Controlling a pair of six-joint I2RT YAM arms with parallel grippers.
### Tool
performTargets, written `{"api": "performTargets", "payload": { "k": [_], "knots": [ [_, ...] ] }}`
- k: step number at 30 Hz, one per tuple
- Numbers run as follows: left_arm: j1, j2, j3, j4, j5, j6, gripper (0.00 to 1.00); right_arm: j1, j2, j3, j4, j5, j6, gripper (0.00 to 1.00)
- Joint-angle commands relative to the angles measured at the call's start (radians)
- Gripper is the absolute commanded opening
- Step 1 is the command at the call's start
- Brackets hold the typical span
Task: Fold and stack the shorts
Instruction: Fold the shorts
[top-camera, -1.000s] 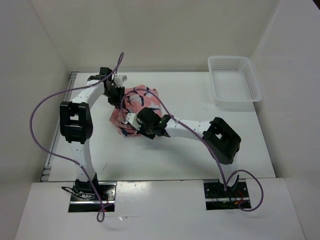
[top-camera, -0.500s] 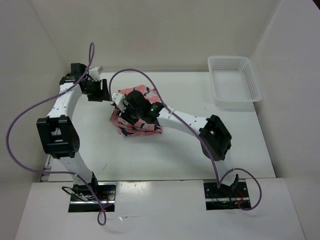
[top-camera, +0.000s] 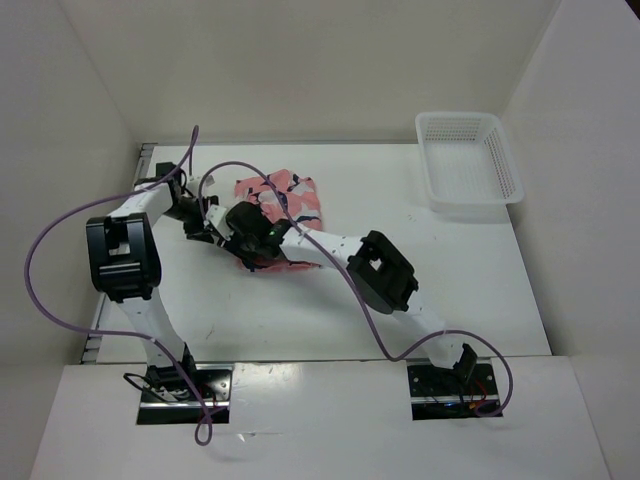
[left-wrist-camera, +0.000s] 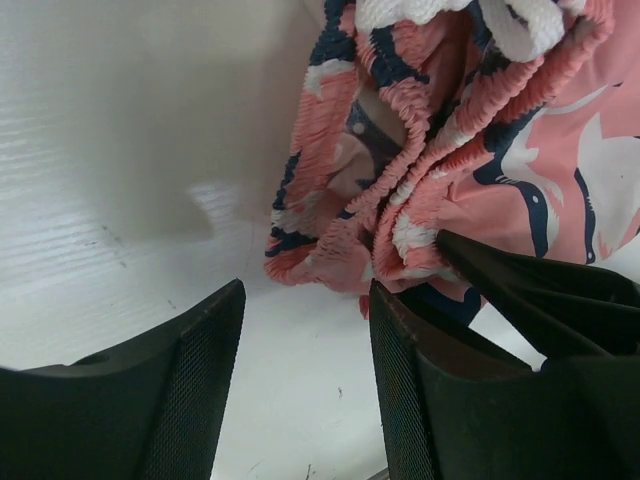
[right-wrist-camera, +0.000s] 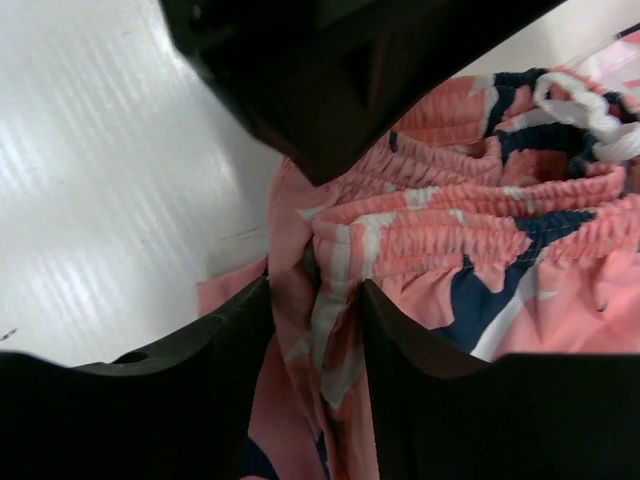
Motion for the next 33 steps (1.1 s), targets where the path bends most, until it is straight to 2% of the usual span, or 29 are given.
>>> {"api": "performTargets", "payload": {
  "k": [1,6,10,15,17,24,30,33],
  "knots": [
    [0.006,0.012,-0.007,0.029,0.067,0.005,0.61,0.011,0.002,0.068,0.088,0.079,0.019,0.47],
    [0.006,0.042,-0.017,0.029,0.099,0.005,0.56,0.011,-0.012,0.049,0.088,0.079,0.028,0.45],
    [0.006,0.062,-0.027,0.029,0.089,0.005,0.45,0.011,-0.036,0.04,0.088,0.079,0.028,0.45],
    [-0.012,0.072,-0.036,0.029,0.075,0.005,0.21,0.02,-0.015,0.04,0.088,0.095,0.019,0.44],
    [-0.012,0.072,-0.036,0.029,0.075,0.005,0.16,0.02,-0.015,0.04,0.112,0.139,0.008,0.43],
    [-0.012,0.063,-0.036,0.029,0.084,0.005,0.15,0.02,-0.006,-0.003,0.146,0.217,-0.027,0.4],
    [-0.012,0.052,-0.036,0.029,0.105,0.005,0.15,0.02,-0.006,-0.058,0.146,0.208,-0.038,0.4],
    [-0.012,0.052,-0.036,0.02,0.115,0.005,0.15,0.02,-0.006,-0.058,0.137,0.199,-0.047,0.15]
  ]
}}
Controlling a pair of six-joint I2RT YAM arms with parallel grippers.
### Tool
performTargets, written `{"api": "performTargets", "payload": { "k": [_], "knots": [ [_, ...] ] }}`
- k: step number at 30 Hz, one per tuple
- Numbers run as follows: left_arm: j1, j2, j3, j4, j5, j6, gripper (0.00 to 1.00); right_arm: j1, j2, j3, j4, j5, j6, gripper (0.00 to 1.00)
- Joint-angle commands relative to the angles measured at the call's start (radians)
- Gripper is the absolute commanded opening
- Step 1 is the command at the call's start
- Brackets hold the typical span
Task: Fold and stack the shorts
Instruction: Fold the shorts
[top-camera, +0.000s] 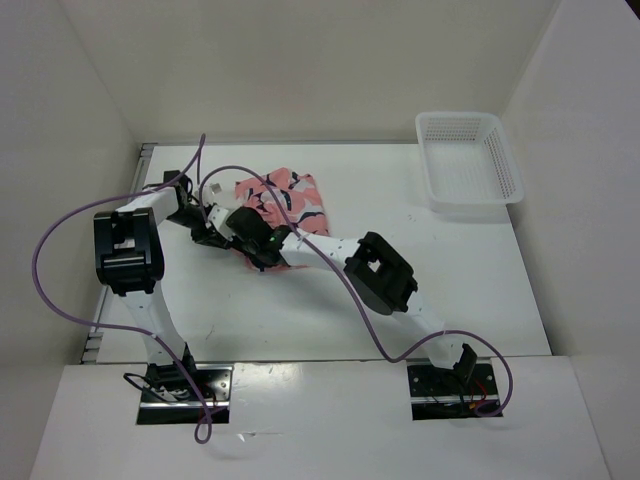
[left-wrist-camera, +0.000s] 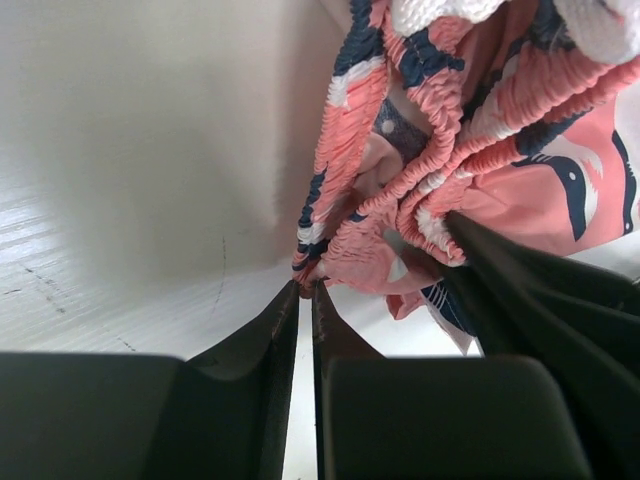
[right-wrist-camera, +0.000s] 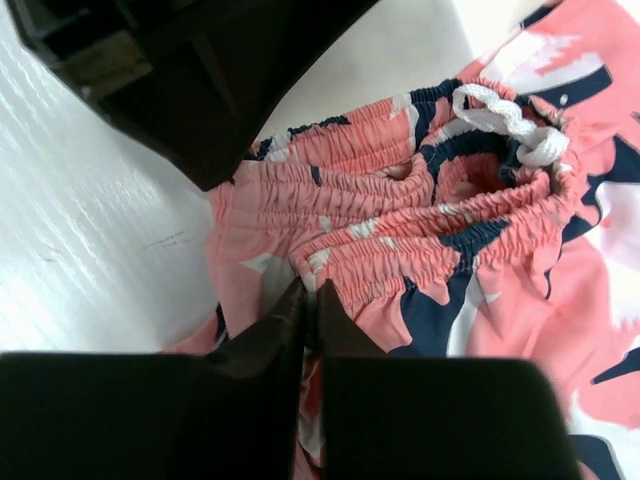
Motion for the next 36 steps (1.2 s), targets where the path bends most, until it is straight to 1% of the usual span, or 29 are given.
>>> {"api": "performTargets", "payload": {
  "k": [1,2,4,8,10,12,16,19,23,24,26,27,29,30,31,32,35,36],
  "knots": [
    [-0.003,-0.015,-0.006,-0.008,0.044,0.005,0.15,0.018,-0.01,-0.006,0.043,0.019,-0.01,0.03],
    [-0.003,-0.015,-0.006,-0.008,0.055,0.005,0.15,0.018,-0.01,0.008,0.043,0.019,-0.01,0.0],
    [-0.003,-0.015,-0.006,-0.008,0.065,0.005,0.15,0.018,-0.033,0.044,0.034,0.019,0.004,0.0],
    [-0.022,-0.005,0.013,-0.026,0.076,0.005,0.14,0.018,-0.102,0.094,0.0,-0.054,0.064,0.0],
    [-0.022,-0.005,0.013,-0.026,0.086,0.005,0.14,0.018,-0.134,0.094,-0.038,-0.111,0.103,0.0],
    [-0.022,-0.005,0.013,-0.026,0.086,0.005,0.14,0.018,-0.145,0.094,-0.052,-0.134,0.126,0.0],
    [-0.022,-0.005,0.013,-0.026,0.086,0.005,0.14,0.036,-0.145,0.052,-0.052,-0.152,0.127,0.0],
    [-0.031,-0.005,0.013,-0.026,0.095,0.005,0.14,0.047,-0.134,0.052,-0.052,-0.163,0.137,0.0],
    [-0.031,-0.005,0.013,-0.036,0.095,0.005,0.14,0.07,-0.084,0.052,-0.052,-0.174,0.128,0.0],
    [-0.031,-0.005,0.013,-0.036,0.095,0.005,0.14,0.07,-0.083,0.052,-0.052,-0.174,0.128,0.02],
    [-0.031,-0.015,0.013,-0.036,0.095,0.005,0.14,0.07,-0.083,0.052,-0.052,-0.174,0.119,0.1],
    [-0.031,-0.015,0.013,-0.045,0.086,0.005,0.14,0.07,-0.083,0.042,-0.052,-0.183,0.119,0.18],
    [-0.031,-0.015,0.013,-0.045,0.073,0.005,0.19,0.07,-0.097,0.031,-0.062,-0.194,0.087,0.25],
    [-0.031,-0.015,0.013,-0.045,0.073,0.005,0.22,0.07,-0.119,0.02,-0.062,-0.212,0.078,0.26],
    [-0.031,-0.015,0.022,-0.045,0.05,0.005,0.31,0.07,-0.131,0.02,-0.073,-0.212,0.077,0.26],
    [-0.031,-0.024,0.022,-0.045,0.041,0.005,0.34,0.07,-0.145,0.008,-0.084,-0.228,0.077,0.28],
    [-0.019,-0.033,0.042,-0.072,0.012,0.005,0.46,0.07,-0.214,-0.02,-0.107,-0.258,0.077,0.41],
    [-0.019,-0.044,0.051,-0.083,-0.003,0.005,0.48,0.07,-0.252,-0.03,-0.107,-0.267,0.077,0.47]
  ]
}}
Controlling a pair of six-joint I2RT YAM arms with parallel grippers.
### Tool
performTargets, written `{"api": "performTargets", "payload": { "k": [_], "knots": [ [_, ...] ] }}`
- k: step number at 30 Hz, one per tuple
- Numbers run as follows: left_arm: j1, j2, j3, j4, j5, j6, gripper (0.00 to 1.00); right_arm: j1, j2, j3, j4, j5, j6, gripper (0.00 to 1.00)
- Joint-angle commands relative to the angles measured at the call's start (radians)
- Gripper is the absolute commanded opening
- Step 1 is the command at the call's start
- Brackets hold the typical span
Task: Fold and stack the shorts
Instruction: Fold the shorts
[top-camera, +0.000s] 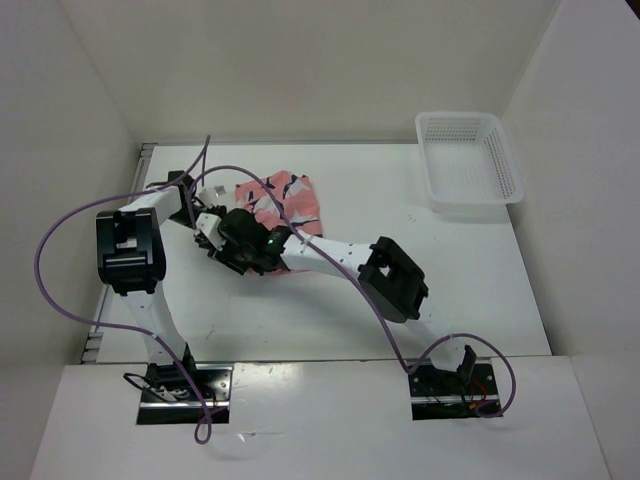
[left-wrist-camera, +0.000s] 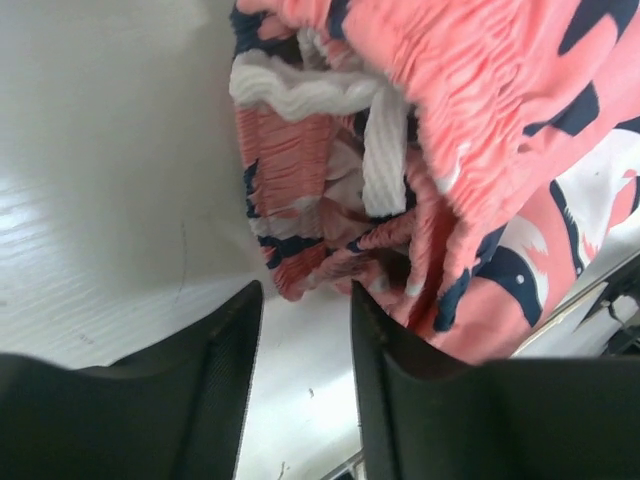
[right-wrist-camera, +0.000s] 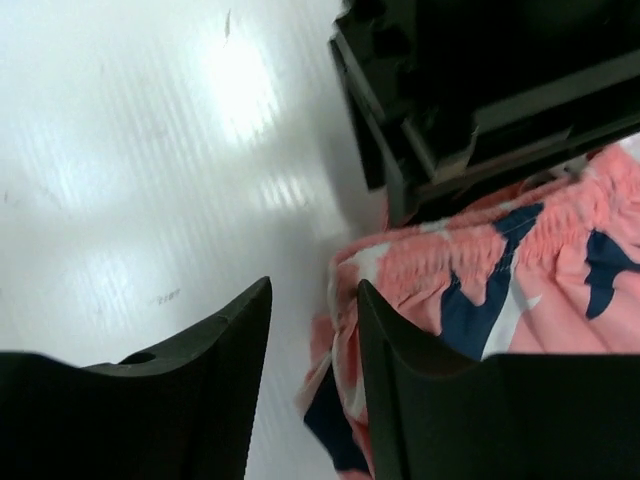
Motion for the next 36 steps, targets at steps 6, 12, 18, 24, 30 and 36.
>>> {"api": "performTargets", "payload": {
  "k": [6,12,18,24,30,36],
  "knots": [
    [0.028,-0.089,0.125,-0.142,-0.094,0.004,0.55,-0.02,-0.29,-0.132,-0.026,0.019,-0.026,0.44],
    [0.028,-0.122,0.267,-0.194,-0.114,0.004,0.63,-0.089,-0.447,-0.327,-0.026,0.032,-0.017,0.21],
    [-0.075,-0.047,0.358,-0.118,-0.126,0.004,0.71,-0.167,-0.447,-0.493,0.019,0.016,-0.02,0.16],
    [-0.124,0.084,0.381,-0.056,-0.202,0.004,0.76,-0.262,-0.372,-0.536,0.051,0.016,-0.031,0.16],
    [-0.146,0.138,0.333,0.049,-0.323,0.004,0.62,-0.262,-0.271,-0.57,0.092,-0.008,-0.071,0.17],
    [-0.146,0.153,0.355,0.109,-0.41,0.004,0.32,-0.251,-0.234,-0.593,0.072,-0.008,-0.108,0.16]
  ]
}}
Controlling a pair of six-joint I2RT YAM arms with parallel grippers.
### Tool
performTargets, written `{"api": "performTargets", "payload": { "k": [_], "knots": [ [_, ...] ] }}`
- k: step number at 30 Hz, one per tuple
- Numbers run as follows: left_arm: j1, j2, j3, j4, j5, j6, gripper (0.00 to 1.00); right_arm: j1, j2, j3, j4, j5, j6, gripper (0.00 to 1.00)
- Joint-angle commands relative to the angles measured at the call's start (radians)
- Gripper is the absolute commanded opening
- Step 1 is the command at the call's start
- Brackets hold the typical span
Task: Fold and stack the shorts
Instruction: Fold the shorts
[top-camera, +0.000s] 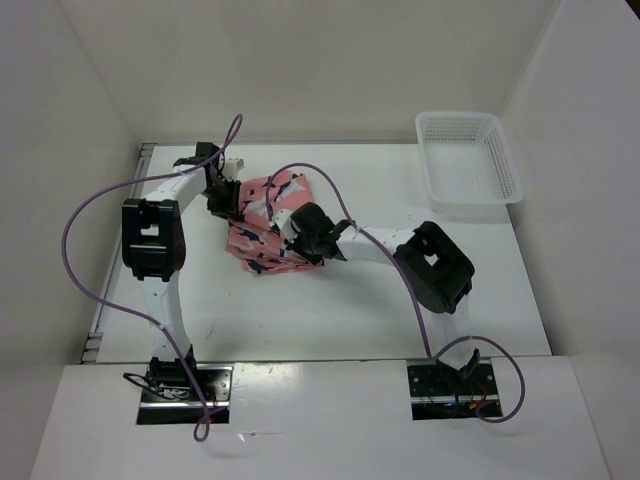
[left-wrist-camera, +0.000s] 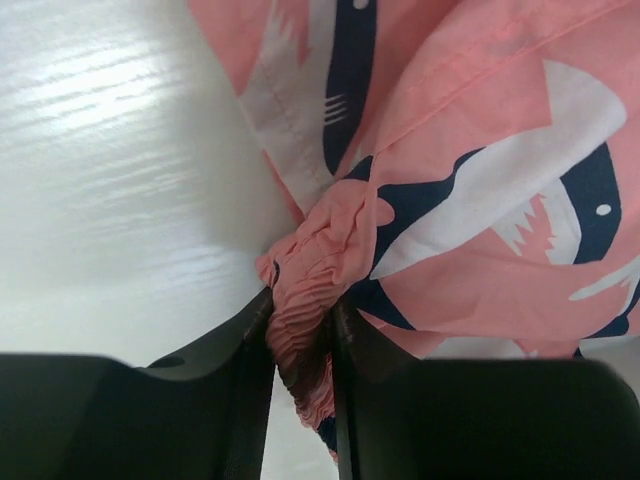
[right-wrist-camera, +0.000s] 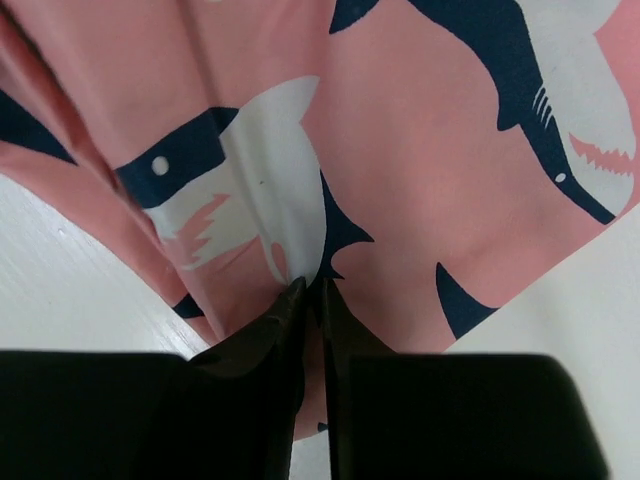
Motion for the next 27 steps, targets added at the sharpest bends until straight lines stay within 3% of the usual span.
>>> {"api": "performTargets", "payload": {
  "k": [1,9,12,17,22,27],
  "knots": [
    [-0.002,-0.005,0.024,0.081,-0.082,0.006,0.32,0.023,0.025,-0.034,0.006,-0.006,-0.027,0.16],
    [-0.002,0.037,0.064,0.081,-0.054,0.006,0.43,0.063,-0.013,-0.08,-0.004,-0.006,-0.036,0.15],
    [-0.002,0.008,0.075,0.072,-0.018,0.006,0.57,0.063,-0.047,-0.08,-0.004,0.013,-0.049,0.15],
    [-0.002,-0.171,0.064,0.063,-0.005,0.006,0.71,0.033,-0.105,0.062,-0.03,0.019,0.014,0.14],
    [-0.011,-0.319,0.054,-0.004,0.022,0.006,0.73,-0.059,-0.058,0.227,-0.053,-0.045,0.143,0.14],
    [-0.062,-0.331,-0.092,-0.067,0.09,0.006,0.58,-0.129,0.108,0.391,-0.031,-0.069,0.197,0.14]
  ]
}}
